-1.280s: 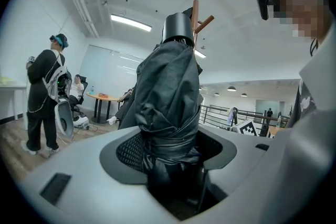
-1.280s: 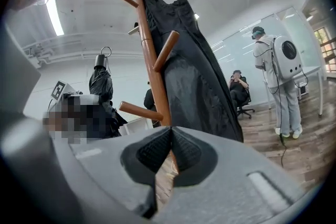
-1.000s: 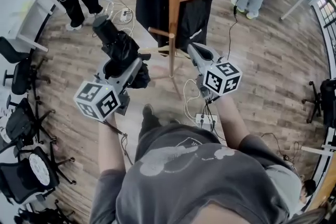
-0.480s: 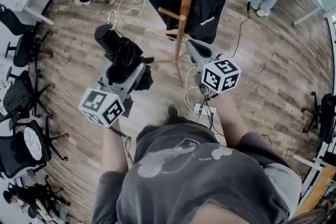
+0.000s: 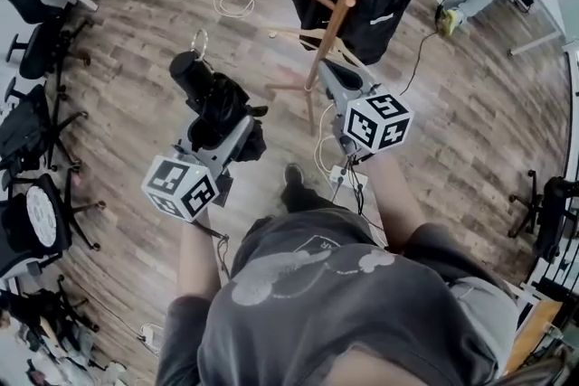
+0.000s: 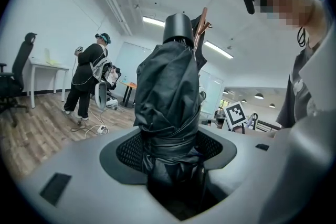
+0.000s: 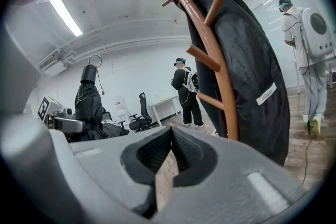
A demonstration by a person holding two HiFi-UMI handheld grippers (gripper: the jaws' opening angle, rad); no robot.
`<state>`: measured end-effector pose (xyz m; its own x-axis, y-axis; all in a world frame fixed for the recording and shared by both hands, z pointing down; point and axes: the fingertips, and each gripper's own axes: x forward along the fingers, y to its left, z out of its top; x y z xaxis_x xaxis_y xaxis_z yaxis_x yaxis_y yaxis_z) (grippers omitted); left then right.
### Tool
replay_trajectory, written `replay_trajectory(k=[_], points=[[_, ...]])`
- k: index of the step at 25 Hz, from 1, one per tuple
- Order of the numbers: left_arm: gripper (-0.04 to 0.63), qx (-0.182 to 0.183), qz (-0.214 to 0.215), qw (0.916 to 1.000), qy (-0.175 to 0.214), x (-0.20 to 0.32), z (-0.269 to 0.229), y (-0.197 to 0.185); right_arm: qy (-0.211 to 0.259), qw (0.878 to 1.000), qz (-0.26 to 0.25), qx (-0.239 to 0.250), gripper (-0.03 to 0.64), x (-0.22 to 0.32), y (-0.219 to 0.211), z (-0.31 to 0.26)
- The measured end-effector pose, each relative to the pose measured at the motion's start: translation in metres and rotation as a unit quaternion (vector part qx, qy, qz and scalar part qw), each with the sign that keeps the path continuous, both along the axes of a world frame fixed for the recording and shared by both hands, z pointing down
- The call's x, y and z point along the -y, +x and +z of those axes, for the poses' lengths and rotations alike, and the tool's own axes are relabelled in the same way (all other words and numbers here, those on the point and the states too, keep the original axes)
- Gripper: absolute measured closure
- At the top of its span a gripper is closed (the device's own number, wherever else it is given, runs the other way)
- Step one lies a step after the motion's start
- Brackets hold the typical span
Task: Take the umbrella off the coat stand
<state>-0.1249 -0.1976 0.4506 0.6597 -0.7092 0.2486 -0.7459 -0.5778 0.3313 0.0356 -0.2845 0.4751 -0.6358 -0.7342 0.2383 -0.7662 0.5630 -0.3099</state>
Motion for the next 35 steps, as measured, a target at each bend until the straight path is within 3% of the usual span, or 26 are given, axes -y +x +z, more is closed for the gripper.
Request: replay_trajectory(k=[7, 20, 28, 35], points=[[0.319, -0.013, -0.020, 0.9997, -0.011, -0.058, 0.002, -0.038, 0.011, 1.000, -0.016, 0.000, 0.618, -0.054, -0.040, -0.016], [0.319, -0.009, -0.012, 0.9999, 0.001, -0.155, -0.006, -0.076, 0.030, 0.999, -0.017, -0.004, 0.618, -0.150, -0.079, -0.037], [0.319, -0.011, -0.006, 0.9999, 0.009, -0.211, -0.013, -0.096, 0.072, 0.997, -0.026, 0.016, 0.618, -0.205, -0.107, -0.065], [0.319, -0.012, -0.003, 0.9999, 0.000, -0.244, 0.000, -0.114, 0.062, 0.998, -0.023, 0.017, 0.618, -0.245, -0.120, -0.057]])
